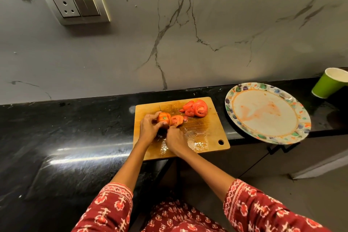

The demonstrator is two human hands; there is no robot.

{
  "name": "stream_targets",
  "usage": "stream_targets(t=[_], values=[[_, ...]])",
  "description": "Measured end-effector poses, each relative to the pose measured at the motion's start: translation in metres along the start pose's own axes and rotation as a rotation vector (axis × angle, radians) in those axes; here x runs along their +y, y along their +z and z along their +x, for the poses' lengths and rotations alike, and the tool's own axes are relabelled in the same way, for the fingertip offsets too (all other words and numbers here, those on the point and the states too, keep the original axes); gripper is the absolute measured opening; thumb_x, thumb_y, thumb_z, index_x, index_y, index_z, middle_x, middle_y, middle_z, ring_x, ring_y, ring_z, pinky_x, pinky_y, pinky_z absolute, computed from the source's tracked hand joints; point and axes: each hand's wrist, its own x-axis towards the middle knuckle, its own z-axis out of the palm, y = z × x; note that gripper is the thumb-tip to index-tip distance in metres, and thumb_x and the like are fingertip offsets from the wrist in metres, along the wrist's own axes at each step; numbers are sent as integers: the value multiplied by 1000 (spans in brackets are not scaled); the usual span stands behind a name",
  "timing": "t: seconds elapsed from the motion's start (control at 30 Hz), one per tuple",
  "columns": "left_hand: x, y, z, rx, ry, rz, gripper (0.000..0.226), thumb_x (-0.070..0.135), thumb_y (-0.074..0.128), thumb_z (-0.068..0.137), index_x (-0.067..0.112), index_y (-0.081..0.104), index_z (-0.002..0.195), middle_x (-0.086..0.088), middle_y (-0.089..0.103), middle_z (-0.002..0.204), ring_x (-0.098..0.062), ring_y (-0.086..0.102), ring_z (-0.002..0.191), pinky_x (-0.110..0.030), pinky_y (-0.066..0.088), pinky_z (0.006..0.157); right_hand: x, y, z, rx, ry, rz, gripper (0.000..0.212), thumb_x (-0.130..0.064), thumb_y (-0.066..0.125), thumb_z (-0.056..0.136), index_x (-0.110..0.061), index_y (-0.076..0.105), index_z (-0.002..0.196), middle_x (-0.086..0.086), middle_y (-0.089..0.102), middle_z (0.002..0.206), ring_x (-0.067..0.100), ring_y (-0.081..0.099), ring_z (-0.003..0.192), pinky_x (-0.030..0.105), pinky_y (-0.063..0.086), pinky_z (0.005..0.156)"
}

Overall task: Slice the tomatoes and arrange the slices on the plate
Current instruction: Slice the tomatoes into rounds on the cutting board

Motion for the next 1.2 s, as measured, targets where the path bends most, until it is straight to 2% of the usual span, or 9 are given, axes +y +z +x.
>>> stream_targets(t=[0.13,0.43,0.57,0.67,0.8,0.9,0.97,1.1,1.2], values=[[-2,-1,2,-7,-22,-11,54,13,70,79,4,52,128,-16,56,122,-27,54,113,-32,46,93,8,6,-9,23,-29,-67,26,-3,34,97,3,45,120,22,58,118,34,56,110,37,44,85],[1,0,-2,13,-39,-38,51,11,69,80,4,52,128,-17,55,124,-28,52,116,-33,44,96,-4,-6,-4,-45,8,-82,32,-3,38,96,2,45,127,19,53,129,34,50,120,40,42,94],[2,-1,-1,8,-64,-50,50,10,68,81,3,52,128,-17,55,127,-28,51,117,-34,43,96,17,0,-22,-37,-13,-132,29,0,39,94,2,48,121,18,56,122,33,54,114,37,44,87],[-1,-5,-2,-3,-87,-101,49,9,66,83,3,50,129,-17,55,128,-30,53,117,-41,47,97,33,0,-34,-41,-25,-116,28,0,39,93,-1,49,119,17,58,118,34,56,112,38,46,85],[-2,-9,-4,-9,-143,-134,49,11,64,85,7,49,132,-18,56,128,-33,58,111,-48,51,90,44,-2,-47,-52,-28,-136,32,1,40,91,-4,43,123,16,59,117,34,57,108,37,43,80],[2,-8,-6,-24,-132,-150,50,9,64,84,6,49,132,-16,53,132,-30,55,115,-45,50,92,48,-6,-56,-58,-25,-184,30,-1,41,92,-3,45,122,16,57,120,33,55,112,39,44,86],[3,-8,-8,-35,-128,-161,51,9,66,83,5,49,131,-15,53,133,-29,55,116,-44,50,94,48,-12,-57,-46,-15,-181,28,-3,41,92,-3,48,120,15,57,120,33,55,113,38,44,87],[3,-7,-10,-49,-141,-204,53,11,67,82,8,50,132,-14,53,133,-27,56,116,-46,50,93,35,-28,-48,76,-53,-90,23,-8,38,97,-1,53,113,16,61,113,33,58,105,33,41,74],[5,-5,-11,-63,-136,-196,53,12,65,84,7,46,134,-14,52,134,-28,53,119,-45,49,95,23,-38,-41,120,-88,-39,23,-10,38,98,0,53,112,18,61,112,34,58,104,32,37,71]])
